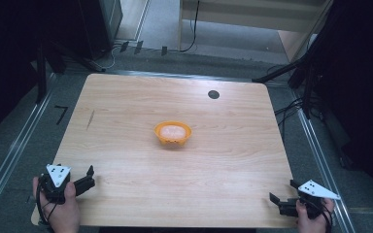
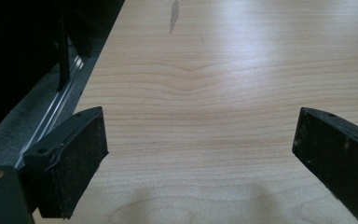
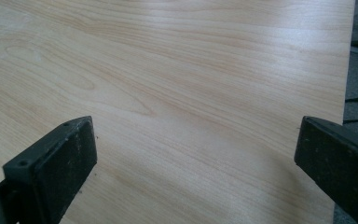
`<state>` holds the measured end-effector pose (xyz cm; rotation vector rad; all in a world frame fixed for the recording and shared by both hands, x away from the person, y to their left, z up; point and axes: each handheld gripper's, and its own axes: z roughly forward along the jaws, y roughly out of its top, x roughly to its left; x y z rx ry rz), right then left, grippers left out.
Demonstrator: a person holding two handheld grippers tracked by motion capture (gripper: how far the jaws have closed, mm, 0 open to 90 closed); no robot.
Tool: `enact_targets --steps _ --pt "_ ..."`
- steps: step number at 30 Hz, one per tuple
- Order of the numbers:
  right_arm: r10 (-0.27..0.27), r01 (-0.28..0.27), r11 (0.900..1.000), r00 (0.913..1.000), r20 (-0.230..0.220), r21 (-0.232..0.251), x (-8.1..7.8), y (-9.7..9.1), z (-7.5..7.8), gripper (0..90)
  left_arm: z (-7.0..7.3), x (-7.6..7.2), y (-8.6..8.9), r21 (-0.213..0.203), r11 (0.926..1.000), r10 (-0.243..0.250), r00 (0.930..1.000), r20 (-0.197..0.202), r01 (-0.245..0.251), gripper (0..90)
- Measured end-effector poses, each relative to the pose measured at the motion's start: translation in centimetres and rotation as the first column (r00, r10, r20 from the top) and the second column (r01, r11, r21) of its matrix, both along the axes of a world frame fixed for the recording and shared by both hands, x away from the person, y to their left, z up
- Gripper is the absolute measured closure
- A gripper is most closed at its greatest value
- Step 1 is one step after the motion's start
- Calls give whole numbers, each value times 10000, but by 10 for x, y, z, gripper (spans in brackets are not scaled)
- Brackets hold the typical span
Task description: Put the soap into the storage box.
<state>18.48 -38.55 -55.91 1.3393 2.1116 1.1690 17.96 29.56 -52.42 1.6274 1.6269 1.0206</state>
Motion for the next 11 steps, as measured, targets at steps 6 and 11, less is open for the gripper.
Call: enact_targets --steps 6,11 --pt "-66 67 10000 9999 137 -41 -2 1 0 0 0 0 -2 143 9999 30 10000 -4 -30 35" --pt "-114 116 9998 9999 125 -131 -2 2 0 0 0 1 -2 106 9999 -19 10000 -79 20 35"
